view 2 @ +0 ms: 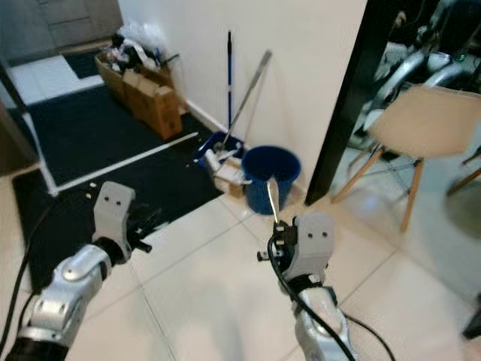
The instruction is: Setting the table
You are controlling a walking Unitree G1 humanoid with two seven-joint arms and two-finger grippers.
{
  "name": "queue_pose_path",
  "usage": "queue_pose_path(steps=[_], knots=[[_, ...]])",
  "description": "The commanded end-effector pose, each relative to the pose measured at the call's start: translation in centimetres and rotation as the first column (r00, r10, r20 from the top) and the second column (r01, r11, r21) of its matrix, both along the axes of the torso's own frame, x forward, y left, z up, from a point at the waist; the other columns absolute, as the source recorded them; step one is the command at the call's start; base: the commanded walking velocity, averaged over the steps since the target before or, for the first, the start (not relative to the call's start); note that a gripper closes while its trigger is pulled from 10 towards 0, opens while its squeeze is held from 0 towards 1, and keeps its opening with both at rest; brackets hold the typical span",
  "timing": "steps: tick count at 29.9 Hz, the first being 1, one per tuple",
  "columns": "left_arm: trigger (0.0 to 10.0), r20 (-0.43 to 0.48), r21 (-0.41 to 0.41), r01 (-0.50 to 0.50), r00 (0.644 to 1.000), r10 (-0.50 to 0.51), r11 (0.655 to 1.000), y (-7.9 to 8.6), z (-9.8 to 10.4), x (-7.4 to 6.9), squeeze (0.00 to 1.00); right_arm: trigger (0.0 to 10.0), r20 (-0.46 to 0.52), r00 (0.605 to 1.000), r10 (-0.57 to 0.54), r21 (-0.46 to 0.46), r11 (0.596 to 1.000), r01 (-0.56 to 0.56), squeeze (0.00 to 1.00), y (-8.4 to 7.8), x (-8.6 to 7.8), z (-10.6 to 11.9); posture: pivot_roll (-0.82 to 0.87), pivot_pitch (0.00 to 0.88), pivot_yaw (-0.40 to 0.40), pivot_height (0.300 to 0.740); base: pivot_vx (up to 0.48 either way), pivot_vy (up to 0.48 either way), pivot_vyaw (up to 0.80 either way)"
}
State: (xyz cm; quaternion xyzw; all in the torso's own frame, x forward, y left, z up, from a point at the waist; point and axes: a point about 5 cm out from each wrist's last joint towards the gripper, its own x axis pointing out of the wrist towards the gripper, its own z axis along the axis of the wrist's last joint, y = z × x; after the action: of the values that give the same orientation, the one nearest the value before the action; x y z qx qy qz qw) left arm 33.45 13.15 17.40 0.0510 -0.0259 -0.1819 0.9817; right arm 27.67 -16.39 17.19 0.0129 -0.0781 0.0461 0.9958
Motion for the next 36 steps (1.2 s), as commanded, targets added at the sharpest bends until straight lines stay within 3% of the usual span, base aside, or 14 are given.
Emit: queue_pose_path(steps=[1, 22, 36], knots=[[10.0, -0.054, 0.011, 0.001, 0.999, 0.0, 1.0, 0.5, -1.3, -0.6, 0.0, 10.0, -0.007, 1.0, 0.013, 0.011, 1.0, -0.013, 0.0, 0.4, -0.3, -0.3, -0.1, 0.124, 0.132, 0.74, 0.0, 0.0, 0.0], [10.0, -0.074, 0.024, -0.009, 0.997, 0.011, 1.0, 0.6, -1.5, -0.7, 0.0, 10.0, -0.002, 1.0, 0.003, 0.024, 1.0, -0.003, 0.0, 1.0, -0.6, -0.4, -0.11, 0.128, 0.166, 0.74, 0.0, 0.0, 0.0], [10.0, -0.053, 0.029, -0.047, 0.997, 0.049, 0.998, 1.5, -1.0, -0.4, 0.0, 10.0, 0.006, 1.0, 0.007, 0.016, 1.0, -0.007, 0.0, 1.0, -0.5, -0.2, -0.11, 0.125, 0.166, 0.74, 0.0, 0.0, 0.0]])
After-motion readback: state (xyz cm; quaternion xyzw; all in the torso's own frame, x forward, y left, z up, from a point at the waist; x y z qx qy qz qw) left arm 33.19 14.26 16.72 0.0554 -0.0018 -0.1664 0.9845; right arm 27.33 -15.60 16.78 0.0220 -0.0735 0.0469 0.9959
